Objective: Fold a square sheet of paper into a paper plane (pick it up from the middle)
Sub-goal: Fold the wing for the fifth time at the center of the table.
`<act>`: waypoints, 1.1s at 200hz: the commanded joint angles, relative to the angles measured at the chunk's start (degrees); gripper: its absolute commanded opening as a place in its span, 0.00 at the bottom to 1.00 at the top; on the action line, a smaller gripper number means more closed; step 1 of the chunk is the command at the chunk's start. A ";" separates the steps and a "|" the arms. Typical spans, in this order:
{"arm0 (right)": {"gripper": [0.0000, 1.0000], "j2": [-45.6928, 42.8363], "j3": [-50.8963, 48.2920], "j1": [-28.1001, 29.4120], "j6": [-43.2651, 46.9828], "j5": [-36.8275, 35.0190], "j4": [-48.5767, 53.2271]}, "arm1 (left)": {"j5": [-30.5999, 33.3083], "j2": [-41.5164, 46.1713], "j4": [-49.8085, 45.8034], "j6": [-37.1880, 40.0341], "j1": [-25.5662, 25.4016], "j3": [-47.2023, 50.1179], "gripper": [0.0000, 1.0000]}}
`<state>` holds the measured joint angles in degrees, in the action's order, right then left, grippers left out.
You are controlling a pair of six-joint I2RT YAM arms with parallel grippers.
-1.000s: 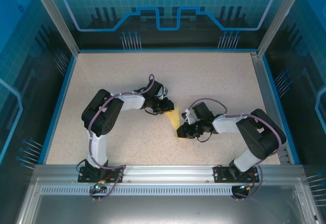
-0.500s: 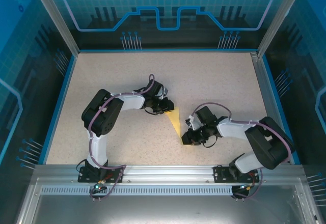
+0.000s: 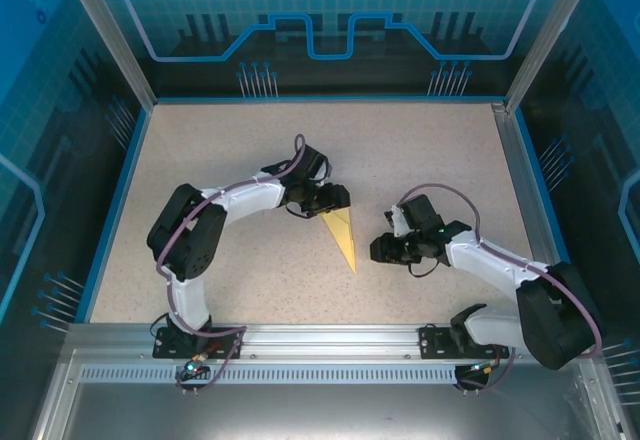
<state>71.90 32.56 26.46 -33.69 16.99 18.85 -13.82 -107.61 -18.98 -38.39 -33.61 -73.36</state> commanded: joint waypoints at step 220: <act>0.52 3.40 -0.38 -1.12 -6.21 -4.41 -5.34 | 19.42 -9.31 -24.63 -2.59 -10.60 -16.02 0.71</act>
<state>74.72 32.47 26.20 -39.46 12.80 13.61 4.93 -115.72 -41.71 -40.58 -43.79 -87.07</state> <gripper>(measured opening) 0.513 0.705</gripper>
